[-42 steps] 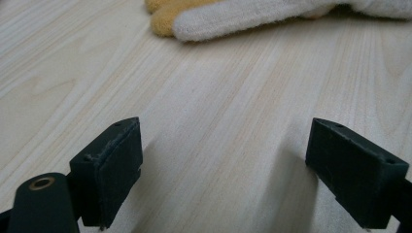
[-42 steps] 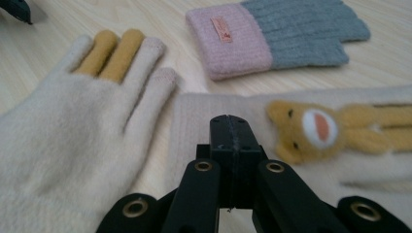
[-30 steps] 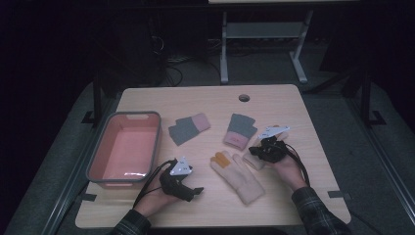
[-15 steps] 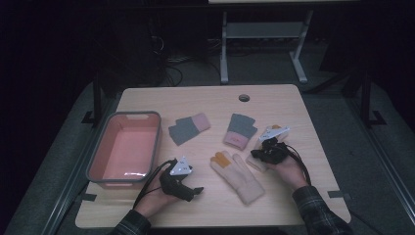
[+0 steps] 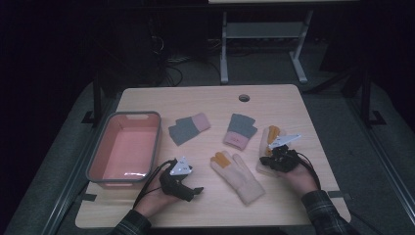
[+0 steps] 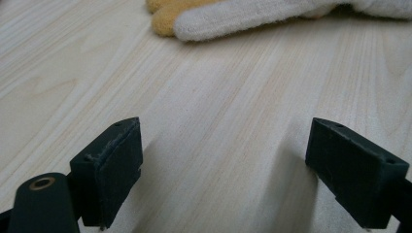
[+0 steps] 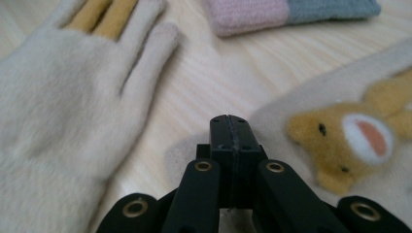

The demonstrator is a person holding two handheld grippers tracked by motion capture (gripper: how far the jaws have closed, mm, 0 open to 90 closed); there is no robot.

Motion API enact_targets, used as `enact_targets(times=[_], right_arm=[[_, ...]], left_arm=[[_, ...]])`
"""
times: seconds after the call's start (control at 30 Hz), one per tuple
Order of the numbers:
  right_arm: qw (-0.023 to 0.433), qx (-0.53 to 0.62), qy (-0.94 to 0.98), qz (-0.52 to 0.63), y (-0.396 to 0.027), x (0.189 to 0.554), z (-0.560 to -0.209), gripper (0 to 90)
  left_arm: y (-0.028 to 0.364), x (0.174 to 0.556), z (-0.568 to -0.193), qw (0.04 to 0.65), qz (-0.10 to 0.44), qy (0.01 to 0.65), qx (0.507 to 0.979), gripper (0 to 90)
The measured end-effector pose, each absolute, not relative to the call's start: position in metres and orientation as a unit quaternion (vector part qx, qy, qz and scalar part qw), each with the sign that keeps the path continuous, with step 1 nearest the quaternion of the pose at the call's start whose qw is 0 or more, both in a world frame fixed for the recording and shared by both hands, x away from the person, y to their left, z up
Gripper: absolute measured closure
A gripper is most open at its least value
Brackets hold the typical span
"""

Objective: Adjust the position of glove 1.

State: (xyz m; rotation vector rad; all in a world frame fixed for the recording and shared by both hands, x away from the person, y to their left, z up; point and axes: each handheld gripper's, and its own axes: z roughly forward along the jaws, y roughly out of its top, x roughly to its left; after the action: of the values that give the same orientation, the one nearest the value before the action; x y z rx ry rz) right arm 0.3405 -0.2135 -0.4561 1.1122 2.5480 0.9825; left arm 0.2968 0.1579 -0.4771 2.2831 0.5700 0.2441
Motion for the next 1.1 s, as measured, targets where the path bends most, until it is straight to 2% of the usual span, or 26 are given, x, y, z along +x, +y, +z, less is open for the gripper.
enact_targets(times=[0.83, 0.87, 0.9, 0.93, 0.97, 1.03, 1.1], right_arm=[[0.113, 0.432, 0.842, 0.302, -0.284, 0.279, -0.451, 90.0], [0.126, 0.429, 0.840, 0.307, -0.283, 0.280, -0.447, 81.9], [0.126, 0.429, 0.840, 0.307, -0.283, 0.280, -0.447, 81.9], [0.139, 0.432, 0.834, 0.313, -0.281, 0.283, -0.444, 71.2], [0.139, 0.432, 0.834, 0.313, -0.281, 0.283, -0.444, 71.2], [0.157, 0.448, 0.822, 0.315, -0.279, 0.287, -0.441, 55.3], [0.160, 0.456, 0.814, 0.321, -0.279, 0.293, -0.442, 46.6]], left_arm=[[0.158, 0.296, -0.477, 0.379, 0.095, 0.228, 0.892, 12.7], [0.158, 0.296, -0.477, 0.380, 0.095, 0.229, 0.892, 12.7], [0.158, 0.296, -0.477, 0.380, 0.095, 0.229, 0.891, 12.7], [0.158, 0.296, -0.477, 0.380, 0.095, 0.228, 0.892, 12.7], [0.158, 0.296, -0.477, 0.379, 0.095, 0.228, 0.892, 12.7], [0.158, 0.296, -0.477, 0.380, 0.095, 0.229, 0.891, 12.7], [0.158, 0.296, -0.477, 0.379, 0.095, 0.229, 0.892, 12.7]])
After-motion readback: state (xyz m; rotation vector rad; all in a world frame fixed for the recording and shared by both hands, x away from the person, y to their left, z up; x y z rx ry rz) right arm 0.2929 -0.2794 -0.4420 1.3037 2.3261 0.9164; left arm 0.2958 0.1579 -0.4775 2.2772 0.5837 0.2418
